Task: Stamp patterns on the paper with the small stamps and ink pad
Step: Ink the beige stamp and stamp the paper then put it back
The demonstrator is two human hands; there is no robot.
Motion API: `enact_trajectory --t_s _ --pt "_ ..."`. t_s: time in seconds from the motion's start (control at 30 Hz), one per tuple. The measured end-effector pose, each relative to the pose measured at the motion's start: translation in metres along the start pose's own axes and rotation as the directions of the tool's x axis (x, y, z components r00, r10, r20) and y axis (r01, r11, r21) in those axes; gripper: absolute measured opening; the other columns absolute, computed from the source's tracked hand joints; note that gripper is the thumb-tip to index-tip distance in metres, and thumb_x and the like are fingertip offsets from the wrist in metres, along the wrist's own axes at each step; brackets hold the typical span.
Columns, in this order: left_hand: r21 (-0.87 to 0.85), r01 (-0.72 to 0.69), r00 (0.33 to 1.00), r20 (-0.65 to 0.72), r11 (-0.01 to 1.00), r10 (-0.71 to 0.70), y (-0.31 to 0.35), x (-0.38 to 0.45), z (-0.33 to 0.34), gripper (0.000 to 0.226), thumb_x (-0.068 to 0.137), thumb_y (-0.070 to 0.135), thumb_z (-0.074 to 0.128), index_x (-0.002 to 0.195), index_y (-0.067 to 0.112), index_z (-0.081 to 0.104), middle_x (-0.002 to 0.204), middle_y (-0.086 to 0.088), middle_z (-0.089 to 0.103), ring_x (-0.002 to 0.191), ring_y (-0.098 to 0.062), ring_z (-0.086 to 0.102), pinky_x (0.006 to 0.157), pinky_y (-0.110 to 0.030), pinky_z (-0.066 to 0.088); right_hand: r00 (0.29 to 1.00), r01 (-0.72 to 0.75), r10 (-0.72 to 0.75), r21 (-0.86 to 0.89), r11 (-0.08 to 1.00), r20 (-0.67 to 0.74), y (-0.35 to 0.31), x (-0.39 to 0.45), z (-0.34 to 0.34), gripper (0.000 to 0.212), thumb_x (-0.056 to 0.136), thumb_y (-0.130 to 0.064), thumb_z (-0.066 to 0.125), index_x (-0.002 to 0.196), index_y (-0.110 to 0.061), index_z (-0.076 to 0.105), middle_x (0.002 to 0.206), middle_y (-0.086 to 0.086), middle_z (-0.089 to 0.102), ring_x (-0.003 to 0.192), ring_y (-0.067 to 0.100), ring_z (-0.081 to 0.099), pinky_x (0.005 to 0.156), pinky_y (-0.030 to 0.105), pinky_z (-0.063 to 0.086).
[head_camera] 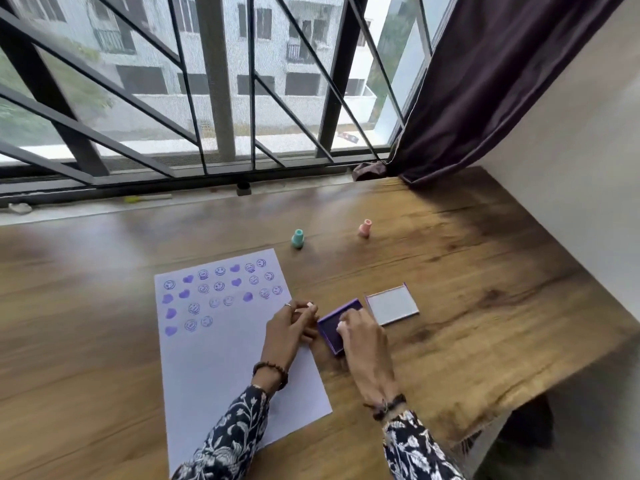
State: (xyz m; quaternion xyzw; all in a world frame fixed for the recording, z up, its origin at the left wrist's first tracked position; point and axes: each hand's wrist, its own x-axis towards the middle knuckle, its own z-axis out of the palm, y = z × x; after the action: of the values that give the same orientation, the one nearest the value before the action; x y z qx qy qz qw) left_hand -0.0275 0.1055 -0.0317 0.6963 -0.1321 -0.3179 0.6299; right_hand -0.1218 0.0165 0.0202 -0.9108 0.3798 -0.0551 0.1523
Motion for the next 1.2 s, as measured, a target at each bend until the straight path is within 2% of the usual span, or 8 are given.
enact_trajectory --t_s 0.2,0.3,0.4,0.5,0.57,0.7,0.87,1.2 --pt "0.033 -0.016 1.0 0.014 0.999 0.016 0.006 -0.004 -0.001 0.01 0.087 0.019 0.059 0.092 0.011 0.063 0.082 -0.008 0.069 0.064 -0.015 0.064 0.06 -0.024 0.055 0.995 -0.015 0.021 -0.059 0.998 0.098 0.0 0.019 0.011 0.014 0.085 -0.01 0.054 0.096 -0.007 0.063 0.103 0.015 0.066 0.096 0.031 0.062 0.076 0.033 0.049" --pt "0.029 -0.048 0.999 -0.02 0.998 0.049 0.013 -0.013 -0.016 0.007 0.087 0.02 0.059 0.092 0.018 0.063 0.088 -0.011 0.071 0.07 -0.013 0.066 0.059 -0.02 0.055 0.965 -0.197 0.153 0.2 0.96 0.212 0.015 0.031 -0.007 0.008 0.07 -0.008 0.067 0.076 -0.003 0.07 0.081 0.023 0.07 0.076 0.028 0.063 0.074 0.036 0.051" --pt "0.046 -0.102 0.99 -0.091 0.994 0.106 0.015 -0.026 -0.048 0.005 0.087 0.024 0.059 0.089 0.028 0.062 0.088 -0.004 0.073 0.078 -0.01 0.068 0.069 -0.024 0.055 0.917 -0.385 0.243 0.548 0.742 0.316 0.022 0.03 -0.02 0.012 0.068 -0.003 0.075 0.077 0.004 0.071 0.068 0.018 0.068 0.063 0.02 0.063 0.07 0.031 0.059" --pt "0.151 -0.145 0.954 -0.24 0.978 0.179 0.012 -0.039 -0.093 0.008 0.085 0.028 0.06 0.092 0.031 0.062 0.091 0.001 0.071 0.087 -0.004 0.066 0.075 -0.021 0.049 0.924 -0.38 0.203 0.713 0.59 0.324 -0.011 0.014 -0.013 0.01 0.071 -0.013 0.077 0.079 -0.008 0.073 0.078 0.012 0.073 0.069 0.014 0.067 0.061 0.015 0.056" --pt "0.217 -0.148 0.913 -0.346 0.965 0.218 0.006 -0.047 -0.126 0.012 0.085 0.027 0.059 0.097 0.029 0.062 0.096 0.002 0.069 0.092 -0.006 0.064 0.076 -0.023 0.043 0.935 -0.337 0.115 0.747 0.573 0.335 -0.048 0.003 0.0 0.007 0.072 -0.016 0.076 0.078 -0.013 0.073 0.083 0.015 0.074 0.073 0.013 0.066 0.071 0.026 0.057" --pt "0.253 -0.11 0.872 -0.439 0.961 0.215 -0.005 -0.057 -0.179 0.012 0.09 0.031 0.05 0.095 0.031 0.061 0.099 0.0 0.069 0.089 -0.012 0.063 0.07 -0.017 0.042 0.976 -0.159 0.013 0.674 0.721 0.216 -0.117 -0.01 0.031 0.01 0.075 -0.019 0.07 0.077 -0.01 0.07 0.082 0.015 0.073 0.081 0.023 0.068 0.079 0.041 0.053" --pt "0.247 -0.098 0.928 -0.328 0.964 0.178 -0.011 -0.055 -0.208 0.017 0.09 0.016 0.052 0.106 0.014 0.06 0.092 0.012 0.067 0.092 -0.007 0.064 0.08 -0.015 0.046 0.984 0.135 -0.168 0.345 0.929 0.065 -0.15 -0.009 0.062 0.016 0.089 -0.015 0.051 0.097 -0.009 0.062 0.106 0.011 0.063 0.093 0.025 0.059 0.069 0.023 0.036" --pt "0.256 -0.125 0.938 -0.285 0.959 0.198 -0.014 -0.054 -0.215 0.013 0.09 0.015 0.052 0.102 0.013 0.058 0.088 -0.003 0.072 0.08 0.021 0.058 0.07 0.003 0.039 0.975 0.223 -0.222 0.012 0.975 -0.004 -0.156 -0.014 0.084 0.019 0.096 -0.015 0.039 0.105 -0.009 0.055 0.112 0.012 0.057 0.091 0.029 0.063 0.072 0.032 0.049"
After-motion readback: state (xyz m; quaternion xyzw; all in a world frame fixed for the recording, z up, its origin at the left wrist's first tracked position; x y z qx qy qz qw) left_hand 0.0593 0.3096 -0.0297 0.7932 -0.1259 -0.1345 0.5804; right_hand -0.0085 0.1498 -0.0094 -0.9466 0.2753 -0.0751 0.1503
